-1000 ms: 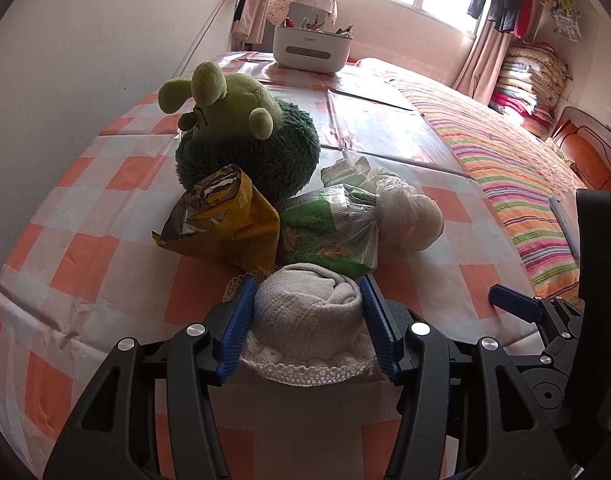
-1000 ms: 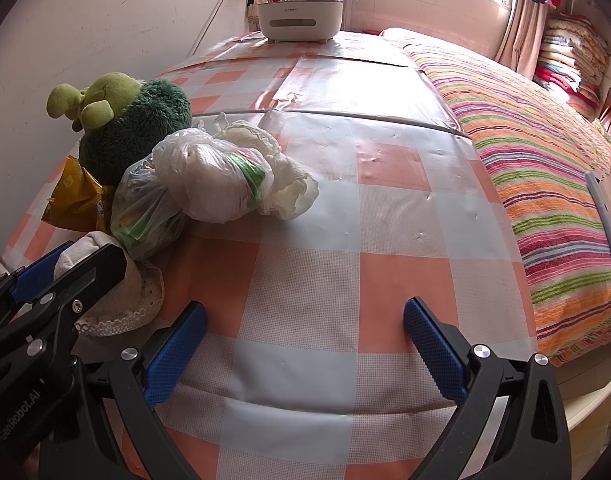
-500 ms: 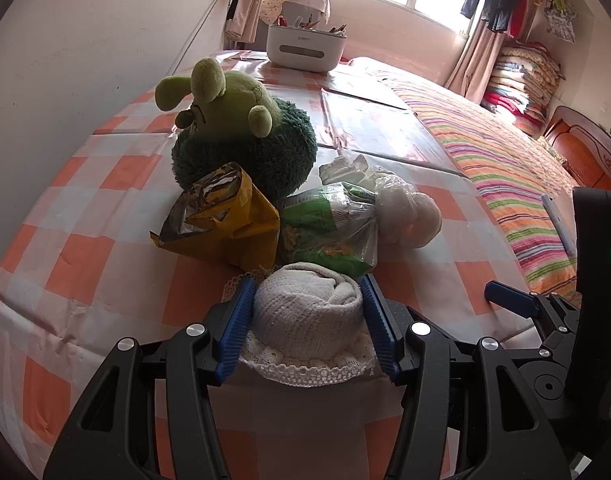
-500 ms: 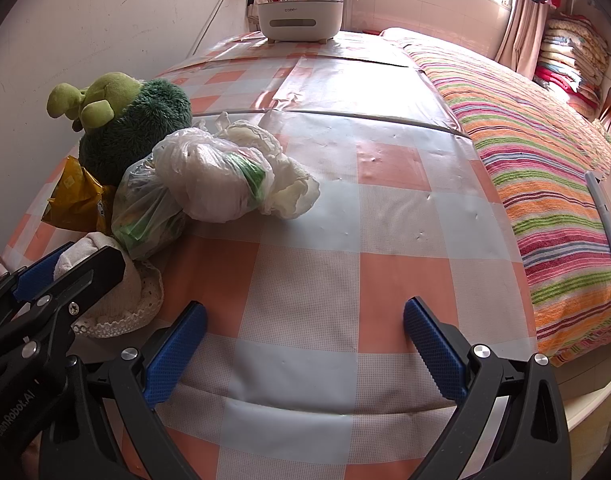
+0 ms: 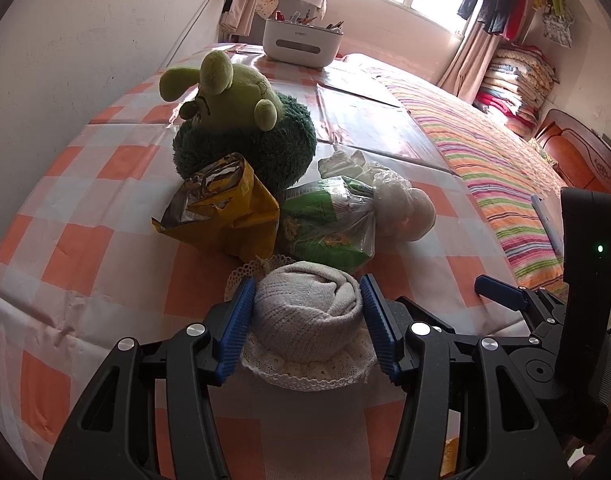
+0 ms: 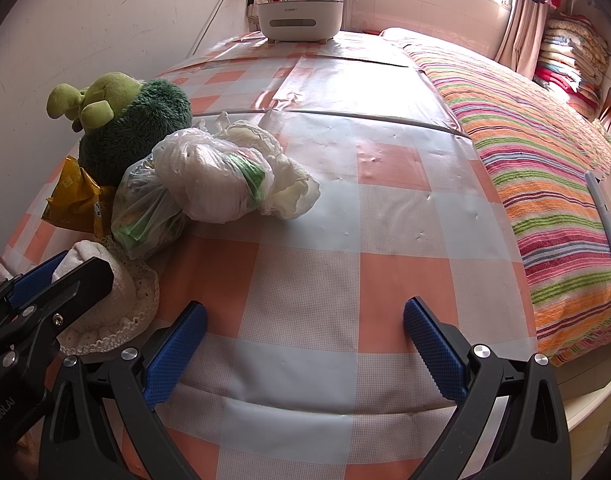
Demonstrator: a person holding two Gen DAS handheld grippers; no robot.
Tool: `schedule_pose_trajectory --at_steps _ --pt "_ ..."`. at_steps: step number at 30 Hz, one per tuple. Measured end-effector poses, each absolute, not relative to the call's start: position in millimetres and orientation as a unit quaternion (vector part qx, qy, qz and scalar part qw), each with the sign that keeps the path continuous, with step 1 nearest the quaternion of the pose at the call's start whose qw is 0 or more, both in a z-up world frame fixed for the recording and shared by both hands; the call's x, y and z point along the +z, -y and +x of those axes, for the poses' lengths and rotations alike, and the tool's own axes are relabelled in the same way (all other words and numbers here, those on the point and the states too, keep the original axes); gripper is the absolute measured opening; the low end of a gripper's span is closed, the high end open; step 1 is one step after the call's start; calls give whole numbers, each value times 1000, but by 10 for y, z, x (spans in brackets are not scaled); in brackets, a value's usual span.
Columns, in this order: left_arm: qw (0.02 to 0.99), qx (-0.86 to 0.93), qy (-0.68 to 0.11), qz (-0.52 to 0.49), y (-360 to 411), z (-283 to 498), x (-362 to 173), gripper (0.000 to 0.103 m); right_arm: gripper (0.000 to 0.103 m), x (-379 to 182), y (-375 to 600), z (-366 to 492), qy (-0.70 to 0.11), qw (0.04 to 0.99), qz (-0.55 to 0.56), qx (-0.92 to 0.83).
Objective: Collect trash
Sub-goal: 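Hold the knit cap with the left tool while the right tool moves toward the orange peel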
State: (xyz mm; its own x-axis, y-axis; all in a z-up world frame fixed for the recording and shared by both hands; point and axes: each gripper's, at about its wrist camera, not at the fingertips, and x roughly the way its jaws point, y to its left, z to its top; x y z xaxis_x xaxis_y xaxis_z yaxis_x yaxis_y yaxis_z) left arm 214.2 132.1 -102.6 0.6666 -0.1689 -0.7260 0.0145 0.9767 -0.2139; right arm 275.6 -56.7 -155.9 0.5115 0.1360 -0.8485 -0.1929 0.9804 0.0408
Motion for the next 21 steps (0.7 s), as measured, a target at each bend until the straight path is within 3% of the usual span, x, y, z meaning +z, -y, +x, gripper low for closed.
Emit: schedule_pose_trajectory --at_steps 14,21 --pt "914 -47 -396 -77 -1290 2067 -998 47 96 -1506 672 2615 -478 874 -20 89" --pt "915 -48 -392 -83 -1325 2055 -980 40 96 -887 949 2078 -361 929 -42 64"
